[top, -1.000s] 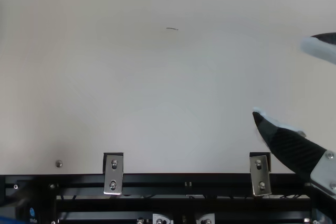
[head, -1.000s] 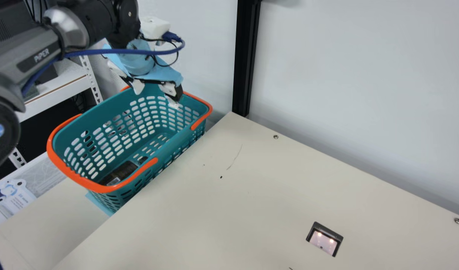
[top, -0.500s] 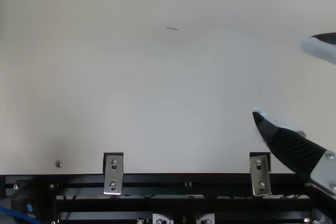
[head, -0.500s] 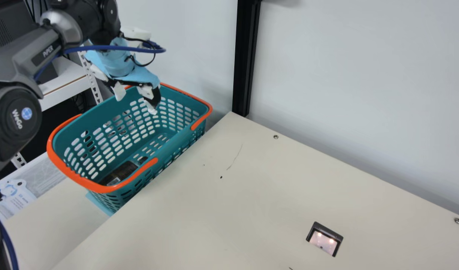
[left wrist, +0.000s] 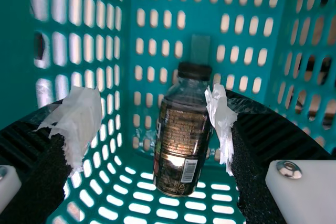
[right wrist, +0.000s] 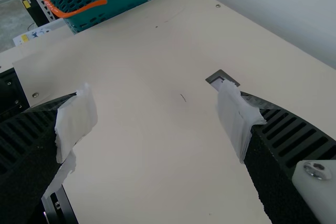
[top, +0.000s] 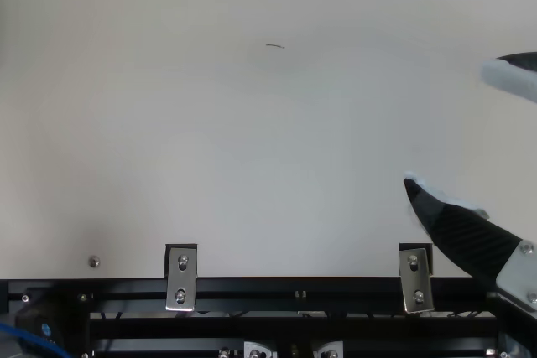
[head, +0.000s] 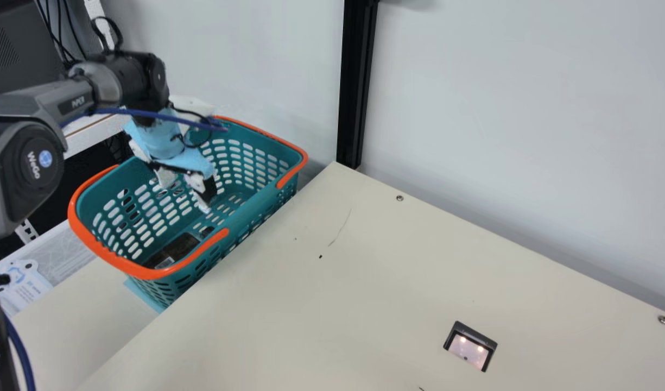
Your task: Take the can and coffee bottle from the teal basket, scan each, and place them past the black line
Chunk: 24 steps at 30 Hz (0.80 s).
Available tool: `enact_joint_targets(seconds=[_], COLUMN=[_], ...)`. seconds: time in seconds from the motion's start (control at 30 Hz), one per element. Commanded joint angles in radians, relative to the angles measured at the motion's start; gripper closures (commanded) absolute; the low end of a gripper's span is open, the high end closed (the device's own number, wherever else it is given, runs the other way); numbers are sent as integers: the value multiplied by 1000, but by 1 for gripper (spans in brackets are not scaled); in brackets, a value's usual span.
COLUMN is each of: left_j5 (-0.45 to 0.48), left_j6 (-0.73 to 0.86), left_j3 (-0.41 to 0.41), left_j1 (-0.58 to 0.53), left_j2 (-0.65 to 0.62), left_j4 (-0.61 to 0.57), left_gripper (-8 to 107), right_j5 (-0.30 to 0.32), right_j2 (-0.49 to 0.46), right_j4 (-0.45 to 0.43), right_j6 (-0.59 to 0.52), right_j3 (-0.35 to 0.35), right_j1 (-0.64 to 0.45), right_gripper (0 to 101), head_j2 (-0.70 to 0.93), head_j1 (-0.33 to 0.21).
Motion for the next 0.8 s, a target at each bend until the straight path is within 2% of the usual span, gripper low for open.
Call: enact_joint_targets(seconds=[0.0,0.17,0.37,0.77], left_j5=[-34,-100,-147,-184], left_j6=[20,68,128,168], left_j3=[58,142,204,222], left_j1=[0,3,8,16], left_j2=[5,25,35,66], left_j4=[-1,-1,-15,-27], left_gripper=[9,9,9,9], right_j5=[0,0,0,0], right_j2=[0,0,0,0], right_j4=[0,0,0,0], right_j6=[0,0,0,0], right_j3=[0,0,0,0], right_j1=[0,0,0,0], right_gripper=[0,0,0,0], head_j2=[12,12,12,12], head_j1=[-31,-31,-31,-31])
